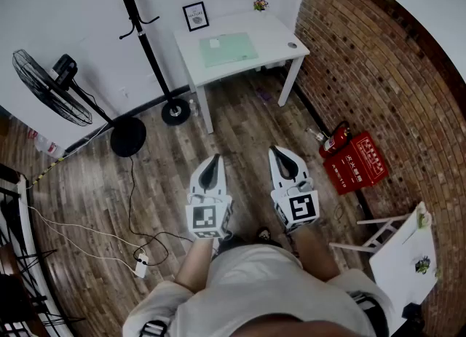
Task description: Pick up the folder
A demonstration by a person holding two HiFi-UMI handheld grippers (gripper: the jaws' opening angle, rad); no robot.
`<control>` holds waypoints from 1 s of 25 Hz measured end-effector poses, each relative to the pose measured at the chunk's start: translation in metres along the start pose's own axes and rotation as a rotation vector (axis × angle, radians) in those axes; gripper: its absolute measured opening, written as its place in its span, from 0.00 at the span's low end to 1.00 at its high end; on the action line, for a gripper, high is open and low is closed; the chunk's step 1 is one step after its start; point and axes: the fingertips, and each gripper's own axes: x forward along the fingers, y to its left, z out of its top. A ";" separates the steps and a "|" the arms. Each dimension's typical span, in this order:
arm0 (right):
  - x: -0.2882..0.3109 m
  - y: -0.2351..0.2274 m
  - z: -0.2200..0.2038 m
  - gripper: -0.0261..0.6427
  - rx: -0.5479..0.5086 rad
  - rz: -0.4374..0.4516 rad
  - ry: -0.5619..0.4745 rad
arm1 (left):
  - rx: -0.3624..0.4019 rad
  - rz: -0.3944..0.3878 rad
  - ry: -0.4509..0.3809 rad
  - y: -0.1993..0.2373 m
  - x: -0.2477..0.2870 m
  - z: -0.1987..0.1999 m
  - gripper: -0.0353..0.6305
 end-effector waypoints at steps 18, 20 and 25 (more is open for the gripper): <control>0.050 0.034 -0.026 0.12 -0.006 0.035 0.050 | -0.047 -0.032 0.077 0.058 0.010 -0.027 0.12; 0.063 0.019 -0.031 0.13 0.007 0.031 0.053 | -0.038 -0.027 0.078 0.062 0.028 -0.027 0.15; 0.110 -0.020 -0.036 0.13 -0.003 0.046 0.023 | -0.006 -0.011 0.049 0.072 0.088 -0.014 0.16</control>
